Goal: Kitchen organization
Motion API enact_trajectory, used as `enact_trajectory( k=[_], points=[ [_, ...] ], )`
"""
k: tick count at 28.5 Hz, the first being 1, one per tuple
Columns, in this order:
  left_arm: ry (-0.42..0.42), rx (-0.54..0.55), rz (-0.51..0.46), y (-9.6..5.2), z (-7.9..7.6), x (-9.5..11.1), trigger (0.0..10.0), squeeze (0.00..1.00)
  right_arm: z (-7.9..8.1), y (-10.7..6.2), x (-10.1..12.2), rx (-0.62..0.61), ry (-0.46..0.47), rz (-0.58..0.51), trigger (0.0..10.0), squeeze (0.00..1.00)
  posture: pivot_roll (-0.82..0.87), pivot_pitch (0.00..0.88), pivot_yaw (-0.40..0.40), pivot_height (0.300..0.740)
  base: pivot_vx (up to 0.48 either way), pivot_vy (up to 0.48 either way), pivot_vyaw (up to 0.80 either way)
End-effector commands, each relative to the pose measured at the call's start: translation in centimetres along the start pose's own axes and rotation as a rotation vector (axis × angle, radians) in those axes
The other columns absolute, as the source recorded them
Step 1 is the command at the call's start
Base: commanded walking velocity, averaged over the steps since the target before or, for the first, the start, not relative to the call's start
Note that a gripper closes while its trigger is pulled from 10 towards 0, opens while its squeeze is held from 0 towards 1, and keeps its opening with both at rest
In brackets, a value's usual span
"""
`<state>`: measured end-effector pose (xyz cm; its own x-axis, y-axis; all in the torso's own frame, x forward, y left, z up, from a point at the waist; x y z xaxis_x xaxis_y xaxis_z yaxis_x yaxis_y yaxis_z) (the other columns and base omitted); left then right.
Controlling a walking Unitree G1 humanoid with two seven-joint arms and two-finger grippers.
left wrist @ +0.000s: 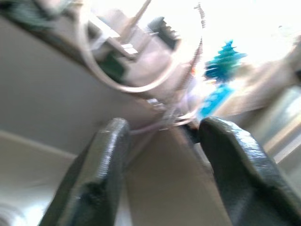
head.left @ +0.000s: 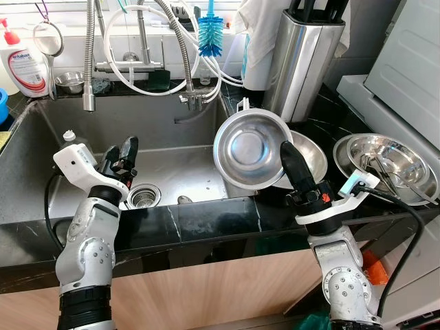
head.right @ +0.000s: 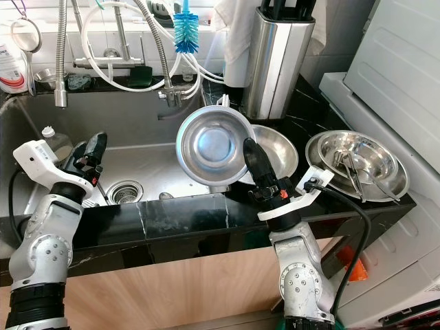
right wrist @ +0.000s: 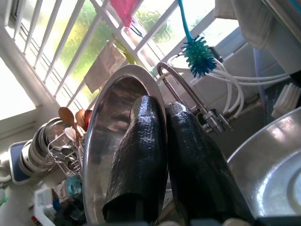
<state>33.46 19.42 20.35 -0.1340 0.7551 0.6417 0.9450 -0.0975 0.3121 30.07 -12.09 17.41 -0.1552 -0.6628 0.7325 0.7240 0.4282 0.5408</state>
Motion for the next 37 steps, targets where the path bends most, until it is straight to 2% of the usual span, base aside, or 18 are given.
enact_trajectory(
  k=[1,6,7,8,10,15,22,29,37],
  points=[
    [-0.037,-0.117,0.038,0.2,-2.3,-0.2,10.0,1.0,0.3,0.3,-0.2,0.024,-0.016,0.006,10.0,0.0,0.09,0.003,-0.041,0.74,0.0,0.0,0.0],
    [-0.024,-0.264,0.13,-0.3,-4.8,-1.1,10.0,1.0,0.4,0.5,-0.3,0.033,-0.032,0.02,10.0,0.0,0.09,0.005,-0.041,0.74,0.0,0.0,0.0],
    [0.004,-0.288,0.154,-0.4,-5.3,-1.4,10.0,0.19,0.4,0.5,-0.3,0.034,-0.033,0.021,10.0,0.0,0.09,0.005,-0.041,0.74,0.0,0.0,0.0],
    [0.032,-0.319,0.188,-0.6,-5.8,-1.8,10.0,0.0,0.4,0.5,-0.4,0.035,-0.035,0.023,10.0,0.0,0.09,0.004,-0.041,0.74,0.0,0.0,0.0],
    [0.039,-0.361,0.233,-1.0,-6.5,-2.3,10.0,0.0,0.4,0.6,-0.4,0.037,-0.04,0.026,10.0,0.0,0.09,0.006,-0.04,0.74,0.0,0.0,0.0],
    [0.015,-0.41,0.262,-1.4,-7.4,-2.6,10.0,0.0,0.6,0.7,-0.3,0.043,-0.047,0.023,10.0,0.0,0.09,0.007,-0.038,0.74,0.0,0.0,0.0],
    [0.049,-0.494,0.355,-2.5,-8.5,-3.7,10.0,0.0,0.7,0.8,-0.5,0.048,-0.059,0.038,10.0,0.0,0.09,0.008,-0.038,0.74,0.0,0.0,0.0],
    [0.061,-0.516,0.394,-2.9,-8.9,-4.2,10.0,0.0,0.6,0.8,-0.3,0.048,-0.069,0.039,10.0,0.0,0.09,0.008,-0.037,0.74,0.0,0.0,0.0],
    [0.137,-0.498,0.455,-3.1,-8.4,-5.3,10.0,0.0,0.9,0.9,-0.8,0.061,-0.08,0.065,10.0,0.0,0.09,0.006,-0.039,0.74,0.0,0.0,0.0]
  ],
)
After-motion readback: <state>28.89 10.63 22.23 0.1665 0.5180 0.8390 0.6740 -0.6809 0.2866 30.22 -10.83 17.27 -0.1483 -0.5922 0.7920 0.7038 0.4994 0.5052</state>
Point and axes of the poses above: a point about 5 cm out from each wrist's last joint towards the gripper, its own y axis pointing out of the wrist towards the gripper, its own x axis along the axis of the wrist's last joint, z = x × y, the point moved 3 cm from there along y, pointing out of the wrist towards the gripper, and after that the axes turned 12 degrees about -y, right-handed, at the moved point
